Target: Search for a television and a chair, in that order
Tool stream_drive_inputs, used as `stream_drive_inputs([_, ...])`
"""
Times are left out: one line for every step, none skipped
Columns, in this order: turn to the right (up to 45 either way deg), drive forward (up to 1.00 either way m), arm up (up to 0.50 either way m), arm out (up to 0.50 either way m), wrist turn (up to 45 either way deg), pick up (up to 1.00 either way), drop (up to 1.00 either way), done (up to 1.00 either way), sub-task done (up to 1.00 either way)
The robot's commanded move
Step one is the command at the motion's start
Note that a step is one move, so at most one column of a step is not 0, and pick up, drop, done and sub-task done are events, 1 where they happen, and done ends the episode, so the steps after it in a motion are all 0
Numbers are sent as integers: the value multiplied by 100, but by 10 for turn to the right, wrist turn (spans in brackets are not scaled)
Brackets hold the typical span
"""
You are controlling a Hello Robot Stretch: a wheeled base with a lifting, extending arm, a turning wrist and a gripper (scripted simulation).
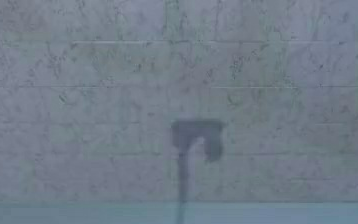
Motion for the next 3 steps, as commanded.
stream_drive_inputs([-450,0,0,0,0,0,0,0,0])
stream_drive_inputs([-300,0,0,0,0,0,0,0,0])
stream_drive_inputs([0,100,0,0,0,0,0,0,0])
